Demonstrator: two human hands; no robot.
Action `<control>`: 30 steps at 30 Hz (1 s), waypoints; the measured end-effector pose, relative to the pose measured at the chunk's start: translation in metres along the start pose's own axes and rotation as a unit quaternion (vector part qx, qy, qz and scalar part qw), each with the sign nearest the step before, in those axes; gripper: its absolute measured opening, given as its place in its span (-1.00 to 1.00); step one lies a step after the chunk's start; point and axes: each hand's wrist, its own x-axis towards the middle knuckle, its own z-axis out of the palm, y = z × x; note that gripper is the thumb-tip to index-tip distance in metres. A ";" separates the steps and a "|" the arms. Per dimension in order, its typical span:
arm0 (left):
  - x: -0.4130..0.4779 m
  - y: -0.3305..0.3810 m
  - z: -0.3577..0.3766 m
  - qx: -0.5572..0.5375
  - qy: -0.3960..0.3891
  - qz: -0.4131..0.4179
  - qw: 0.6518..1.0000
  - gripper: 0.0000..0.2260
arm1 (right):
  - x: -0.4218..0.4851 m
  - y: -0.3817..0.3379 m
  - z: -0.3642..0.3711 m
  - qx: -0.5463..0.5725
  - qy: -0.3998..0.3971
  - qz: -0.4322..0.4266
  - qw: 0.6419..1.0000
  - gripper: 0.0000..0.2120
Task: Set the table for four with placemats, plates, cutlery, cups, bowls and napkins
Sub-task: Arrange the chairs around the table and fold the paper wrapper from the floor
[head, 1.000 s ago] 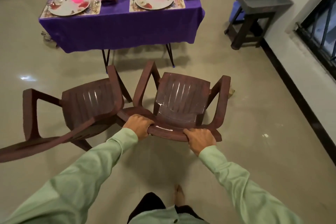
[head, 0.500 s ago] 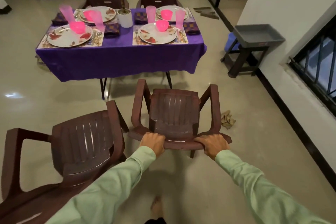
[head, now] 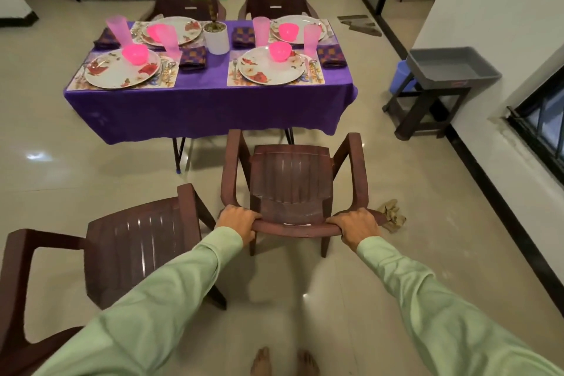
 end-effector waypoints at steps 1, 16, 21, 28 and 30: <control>0.001 0.002 -0.001 0.003 0.005 -0.005 1.000 -0.60 | 0.002 0.000 0.001 -0.005 -0.001 0.009 1.000 -0.54; -0.014 0.027 0.030 0.029 -0.011 0.034 0.999 -0.56 | -0.033 0.008 0.013 0.010 -0.011 0.043 0.999 -0.51; -0.011 0.031 0.031 0.035 -0.001 0.036 0.999 -0.55 | -0.035 0.012 0.013 0.007 -0.006 0.043 0.999 -0.54; -0.001 0.031 0.020 0.033 0.004 0.031 0.999 -0.54 | -0.022 0.019 0.005 0.007 -0.004 0.043 0.999 -0.55; 0.003 0.032 0.013 0.031 0.007 0.026 0.999 -0.58 | -0.015 0.022 0.001 0.003 -0.014 0.045 0.999 -0.56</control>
